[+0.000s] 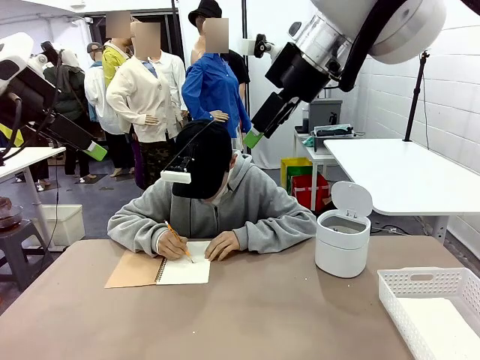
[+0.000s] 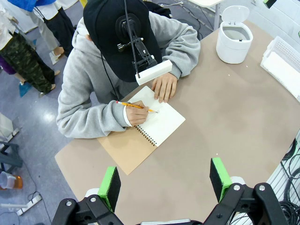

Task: Sort the paper based on its condition.
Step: If a person hands you a paper, place it in the Organizing basket , and if it's crumpled, put it in the Trash can.

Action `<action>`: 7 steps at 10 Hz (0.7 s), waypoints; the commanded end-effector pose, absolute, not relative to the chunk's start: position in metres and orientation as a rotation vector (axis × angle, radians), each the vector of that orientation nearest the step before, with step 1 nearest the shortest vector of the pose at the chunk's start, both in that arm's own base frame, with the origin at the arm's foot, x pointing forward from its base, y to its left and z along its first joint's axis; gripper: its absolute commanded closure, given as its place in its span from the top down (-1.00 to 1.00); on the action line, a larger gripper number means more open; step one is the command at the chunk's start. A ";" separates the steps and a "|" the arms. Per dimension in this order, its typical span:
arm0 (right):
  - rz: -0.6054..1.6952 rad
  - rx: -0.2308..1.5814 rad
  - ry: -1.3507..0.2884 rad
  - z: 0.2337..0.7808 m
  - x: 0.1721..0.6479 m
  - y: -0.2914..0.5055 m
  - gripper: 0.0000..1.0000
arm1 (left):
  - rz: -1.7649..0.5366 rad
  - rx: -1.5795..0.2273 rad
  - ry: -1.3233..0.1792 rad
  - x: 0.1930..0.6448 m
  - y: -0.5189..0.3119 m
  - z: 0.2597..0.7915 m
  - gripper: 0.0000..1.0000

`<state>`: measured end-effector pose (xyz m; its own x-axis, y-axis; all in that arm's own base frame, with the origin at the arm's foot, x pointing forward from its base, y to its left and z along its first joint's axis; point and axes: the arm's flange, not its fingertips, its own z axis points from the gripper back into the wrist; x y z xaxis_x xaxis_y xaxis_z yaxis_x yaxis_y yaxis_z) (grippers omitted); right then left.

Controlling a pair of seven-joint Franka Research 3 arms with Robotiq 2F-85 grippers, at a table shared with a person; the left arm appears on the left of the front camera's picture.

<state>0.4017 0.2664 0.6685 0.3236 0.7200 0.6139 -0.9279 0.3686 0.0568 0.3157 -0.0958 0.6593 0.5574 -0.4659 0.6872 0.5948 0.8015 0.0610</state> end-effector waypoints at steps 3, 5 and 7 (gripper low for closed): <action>1.115 0.449 -0.550 0.665 0.398 0.265 1.00 | -0.618 -0.208 -0.750 0.315 -0.096 0.660 1.00; 1.115 0.449 -0.550 0.665 0.398 0.265 1.00 | -0.618 -0.208 -0.750 0.315 -0.096 0.660 1.00; 1.115 0.449 -0.550 0.665 0.398 0.265 1.00 | -0.618 -0.208 -0.750 0.315 -0.096 0.660 1.00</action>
<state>0.3960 0.2634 0.6641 0.3341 0.7085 0.6217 -0.9244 0.3752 0.0692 0.3157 -0.0958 0.6593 0.5574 -0.4659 0.6872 0.5948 0.8016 0.0610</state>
